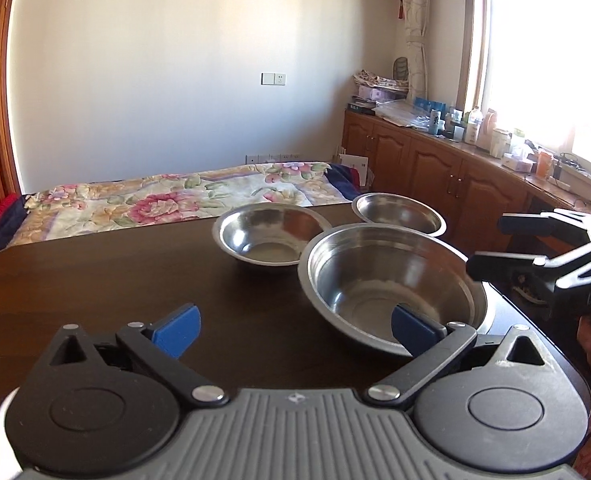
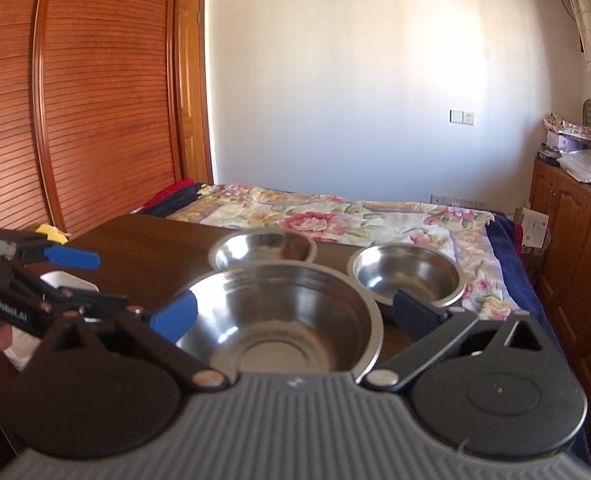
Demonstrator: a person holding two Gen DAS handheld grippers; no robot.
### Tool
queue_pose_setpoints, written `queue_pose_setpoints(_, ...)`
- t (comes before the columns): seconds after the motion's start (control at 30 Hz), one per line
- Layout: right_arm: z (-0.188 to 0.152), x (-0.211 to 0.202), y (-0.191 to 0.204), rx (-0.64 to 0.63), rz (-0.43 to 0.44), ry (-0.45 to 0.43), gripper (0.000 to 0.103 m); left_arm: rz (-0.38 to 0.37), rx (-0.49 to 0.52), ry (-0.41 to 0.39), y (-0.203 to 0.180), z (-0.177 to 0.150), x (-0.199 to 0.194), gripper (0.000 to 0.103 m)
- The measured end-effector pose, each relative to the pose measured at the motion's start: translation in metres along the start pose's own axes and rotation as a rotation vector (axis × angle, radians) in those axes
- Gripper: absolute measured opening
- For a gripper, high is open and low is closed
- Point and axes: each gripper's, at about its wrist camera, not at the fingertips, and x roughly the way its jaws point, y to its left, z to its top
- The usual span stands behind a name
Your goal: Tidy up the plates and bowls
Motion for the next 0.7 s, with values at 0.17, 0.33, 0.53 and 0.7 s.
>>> queue_pose_setpoints(0.17,-0.006,0.007,-0.012,0.024,0.007,0.011,0.103,-0.003,0.003,0.009,-0.006,0.003,0.012,0.103)
queue_pose_setpoints(0.33,-0.012,0.012,-0.023,0.045,0.014,0.021,0.103,-0.011,-0.012,0.023,-0.008,0.004,0.023,0.102)
queue_pose_setpoints(0.53,-0.016,0.021,-0.032,0.057,0.024,0.039,0.103,0.003,-0.009,0.037,-0.011,0.003,0.036,0.101)
queue_pose_setpoints(0.7,-0.018,0.026,-0.037,0.072,0.03,0.046,0.103,-0.011,-0.022,0.048,-0.009,0.003,0.042,0.1)
